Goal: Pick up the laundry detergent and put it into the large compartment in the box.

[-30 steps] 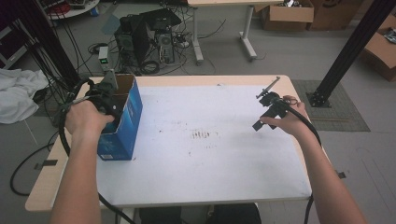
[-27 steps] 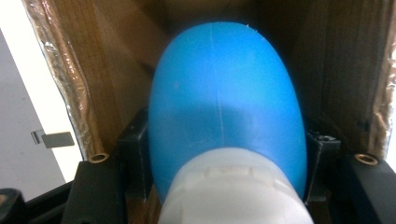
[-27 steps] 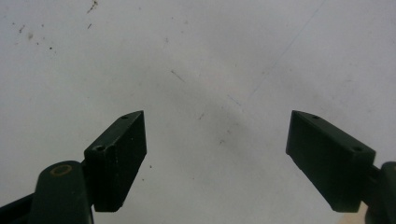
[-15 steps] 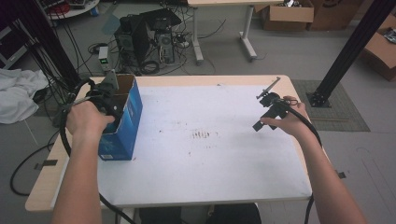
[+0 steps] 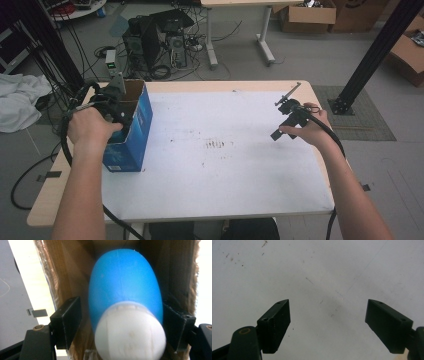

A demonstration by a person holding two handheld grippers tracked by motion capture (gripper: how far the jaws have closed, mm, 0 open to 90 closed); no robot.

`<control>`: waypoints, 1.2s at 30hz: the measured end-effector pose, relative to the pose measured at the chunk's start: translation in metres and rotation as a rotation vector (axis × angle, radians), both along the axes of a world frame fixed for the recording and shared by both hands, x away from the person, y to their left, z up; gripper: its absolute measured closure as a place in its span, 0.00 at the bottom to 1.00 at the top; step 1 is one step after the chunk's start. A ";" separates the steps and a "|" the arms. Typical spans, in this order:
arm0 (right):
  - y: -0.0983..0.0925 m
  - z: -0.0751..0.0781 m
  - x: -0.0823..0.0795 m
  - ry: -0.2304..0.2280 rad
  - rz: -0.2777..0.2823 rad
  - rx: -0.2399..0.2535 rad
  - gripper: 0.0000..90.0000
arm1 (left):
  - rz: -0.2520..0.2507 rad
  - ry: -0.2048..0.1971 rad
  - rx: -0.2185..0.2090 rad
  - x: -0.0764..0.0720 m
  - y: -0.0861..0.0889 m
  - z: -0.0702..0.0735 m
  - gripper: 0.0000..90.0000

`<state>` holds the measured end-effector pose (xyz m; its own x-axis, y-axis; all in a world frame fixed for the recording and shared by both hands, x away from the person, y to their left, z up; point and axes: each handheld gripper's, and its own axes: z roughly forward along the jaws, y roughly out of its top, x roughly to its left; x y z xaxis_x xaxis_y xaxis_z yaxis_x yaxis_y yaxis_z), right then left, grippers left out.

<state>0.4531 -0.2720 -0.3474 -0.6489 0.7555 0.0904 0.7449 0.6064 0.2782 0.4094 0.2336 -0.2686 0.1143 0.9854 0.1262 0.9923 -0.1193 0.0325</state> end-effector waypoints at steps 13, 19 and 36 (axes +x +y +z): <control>0.002 0.004 -0.002 -0.005 0.008 0.007 0.23 | -0.042 -0.019 0.032 -0.008 -0.013 0.026 0.17; 0.001 0.008 -0.003 -0.008 0.001 0.010 0.23 | -0.099 -0.040 0.034 -0.014 -0.029 0.046 0.16; -0.001 0.014 -0.007 -0.012 -0.003 0.009 0.23 | -0.334 -0.093 0.003 -0.025 -0.107 0.063 0.15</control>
